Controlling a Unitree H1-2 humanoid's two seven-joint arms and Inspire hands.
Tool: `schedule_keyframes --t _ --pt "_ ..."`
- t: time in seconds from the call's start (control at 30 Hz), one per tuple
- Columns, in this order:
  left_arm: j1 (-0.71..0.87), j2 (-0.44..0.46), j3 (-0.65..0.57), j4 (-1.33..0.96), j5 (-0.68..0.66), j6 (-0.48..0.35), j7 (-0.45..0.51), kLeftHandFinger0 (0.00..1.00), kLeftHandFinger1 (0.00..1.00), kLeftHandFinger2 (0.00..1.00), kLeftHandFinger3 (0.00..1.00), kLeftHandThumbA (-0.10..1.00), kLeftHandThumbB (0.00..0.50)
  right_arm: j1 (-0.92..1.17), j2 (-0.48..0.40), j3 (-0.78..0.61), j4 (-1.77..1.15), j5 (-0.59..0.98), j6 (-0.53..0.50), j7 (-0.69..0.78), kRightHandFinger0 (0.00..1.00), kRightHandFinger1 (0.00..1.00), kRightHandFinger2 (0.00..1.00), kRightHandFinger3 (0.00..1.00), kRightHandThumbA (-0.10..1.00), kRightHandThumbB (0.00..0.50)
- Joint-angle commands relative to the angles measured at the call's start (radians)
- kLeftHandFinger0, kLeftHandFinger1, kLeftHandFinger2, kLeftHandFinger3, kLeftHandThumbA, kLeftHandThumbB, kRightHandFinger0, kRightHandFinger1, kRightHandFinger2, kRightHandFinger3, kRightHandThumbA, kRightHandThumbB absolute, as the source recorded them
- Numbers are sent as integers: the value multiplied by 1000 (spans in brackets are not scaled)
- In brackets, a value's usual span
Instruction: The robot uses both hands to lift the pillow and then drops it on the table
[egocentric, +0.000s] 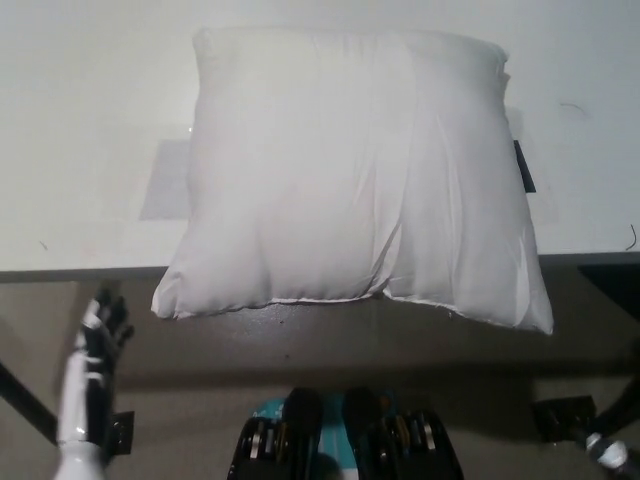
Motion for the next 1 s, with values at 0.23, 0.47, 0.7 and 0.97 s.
schedule_keyframes --t 0.23,0.47,0.7,0.97 --pt "17 3 2 62 34 -131 -14 1000 1000 1000 1000 1000 0 -12 6 54 109 -51 -112 -4 1000 1000 1000 1000 1000 303" --pt "19 3 17 67 34 -126 -7 1000 1000 1000 1000 1000 32 -16 -2 49 144 -21 -114 16 1000 1000 1000 1000 1000 272" --pt "11 6 24 65 42 -126 -4 1000 1000 1000 1000 1000 48 -28 -8 39 150 -18 -108 14 1000 1000 1000 1000 1000 288" --pt "14 6 26 54 37 -117 -7 1000 1000 1000 1000 1000 111 -29 -11 36 152 -16 -101 16 1000 1000 1000 1000 1000 313"
